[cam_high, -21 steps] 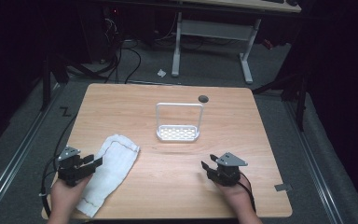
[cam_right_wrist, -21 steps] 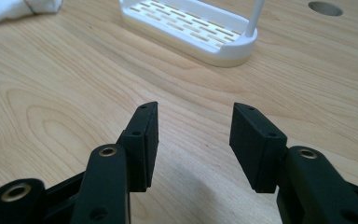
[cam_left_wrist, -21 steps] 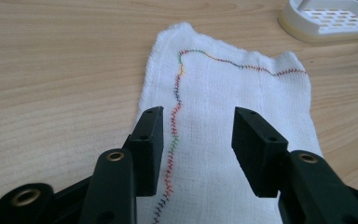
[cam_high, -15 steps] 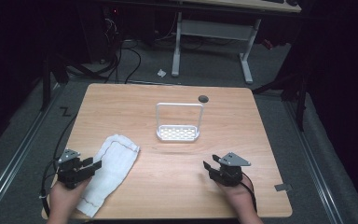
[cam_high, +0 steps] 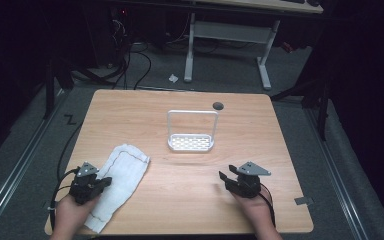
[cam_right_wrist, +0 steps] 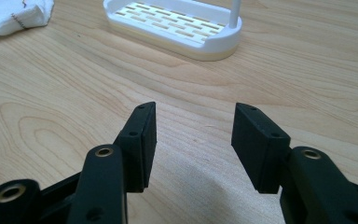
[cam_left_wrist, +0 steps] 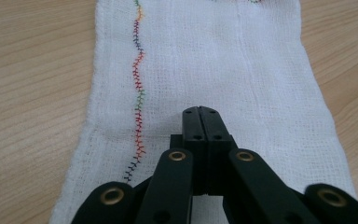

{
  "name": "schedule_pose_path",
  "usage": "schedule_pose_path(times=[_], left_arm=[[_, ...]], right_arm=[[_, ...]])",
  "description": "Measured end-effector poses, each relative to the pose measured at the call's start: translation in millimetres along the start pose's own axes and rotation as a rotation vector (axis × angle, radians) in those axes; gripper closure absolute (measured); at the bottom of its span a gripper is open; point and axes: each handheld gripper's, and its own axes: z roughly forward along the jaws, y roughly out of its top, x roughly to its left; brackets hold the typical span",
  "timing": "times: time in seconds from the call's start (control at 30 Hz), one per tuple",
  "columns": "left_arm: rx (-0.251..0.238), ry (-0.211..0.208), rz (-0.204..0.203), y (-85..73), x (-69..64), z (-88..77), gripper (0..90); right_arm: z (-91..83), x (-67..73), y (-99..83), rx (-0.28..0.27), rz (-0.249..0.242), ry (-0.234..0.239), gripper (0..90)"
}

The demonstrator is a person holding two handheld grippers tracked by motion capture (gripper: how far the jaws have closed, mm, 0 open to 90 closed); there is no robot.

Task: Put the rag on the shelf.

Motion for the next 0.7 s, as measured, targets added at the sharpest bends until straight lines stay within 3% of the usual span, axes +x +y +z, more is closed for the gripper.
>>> schedule_pose_path(times=[0.17, 0.23, 0.27, 0.3, 0.33, 0.37, 0.43, 0.5, 0.57, 0.7], left_arm=[[0.014, -0.028, 0.022, 0.4, -12.0, 0.8, 90.0], [0.026, -0.069, 0.055, 2.4, -26.6, 3.8, 90.0], [0.026, -0.069, 0.055, 2.4, -26.6, 3.8, 90.0], [0.038, -0.108, 0.068, 4.8, -36.3, 6.8, 90.0], [0.038, -0.108, 0.068, 4.8, -36.3, 6.8, 90.0], [0.042, -0.142, 0.082, 7.7, -48.1, 11.4, 90.0], [0.045, -0.150, 0.088, 9.0, -52.4, 13.1, 90.0], [0.053, -0.175, 0.103, 12.6, -62.8, 17.5, 90.0], [0.060, -0.201, 0.108, 17.9, -76.2, 24.6, 90.0], [0.057, -0.233, 0.102, 21.8, -85.7, 31.1, 90.0]], right_arm=[[-1.1, 1.1, -0.1, -0.006, -0.008, 0.003, 51.6], [-2.6, 1.6, 0.9, -0.014, 0.002, -0.003, 54.8], [-4.5, 0.6, 3.1, -0.016, 0.019, -0.009, 54.8], [-6.9, -1.0, 6.0, -0.031, 0.041, -0.011, 53.3], [-6.9, -1.0, 6.0, -0.031, 0.041, -0.011, 53.3], [-11.1, -4.0, 9.5, -0.077, 0.055, -0.007, 53.1], [-10.7, -5.0, 9.4, -0.072, 0.039, -0.012, 52.9], [-6.0, -6.9, 7.3, -0.024, 0.033, -0.008, 46.9], [0.0, -11.2, 4.6, 0.024, 0.064, 0.021, 45.5], [-1.9, -6.8, 7.1, 0.005, 0.044, 0.017, 49.3]])
